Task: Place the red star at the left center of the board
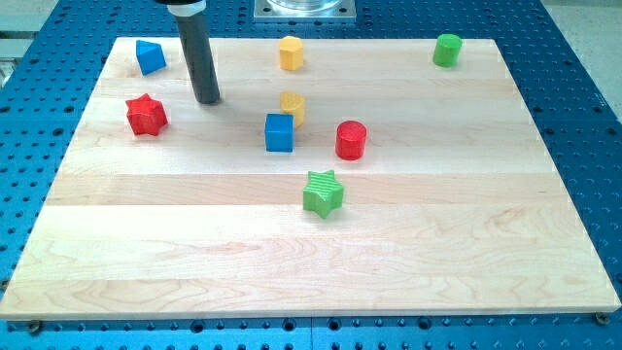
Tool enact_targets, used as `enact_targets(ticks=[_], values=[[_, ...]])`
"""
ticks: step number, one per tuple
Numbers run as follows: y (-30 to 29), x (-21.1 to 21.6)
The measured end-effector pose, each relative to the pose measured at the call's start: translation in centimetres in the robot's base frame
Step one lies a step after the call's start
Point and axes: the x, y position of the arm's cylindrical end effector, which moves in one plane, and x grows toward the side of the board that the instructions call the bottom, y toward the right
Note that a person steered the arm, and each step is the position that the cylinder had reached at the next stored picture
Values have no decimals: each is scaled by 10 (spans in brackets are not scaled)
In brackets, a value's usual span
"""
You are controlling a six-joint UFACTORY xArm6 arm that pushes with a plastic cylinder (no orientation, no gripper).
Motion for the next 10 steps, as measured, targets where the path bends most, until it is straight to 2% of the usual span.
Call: enact_targets(ticks=[2, 3, 4, 5, 6, 7, 9, 10], values=[[-57, 10], [-44, 59], [-34, 83], [-33, 43], [-82, 74], [-81, 107], [-15, 107], [-16, 130]])
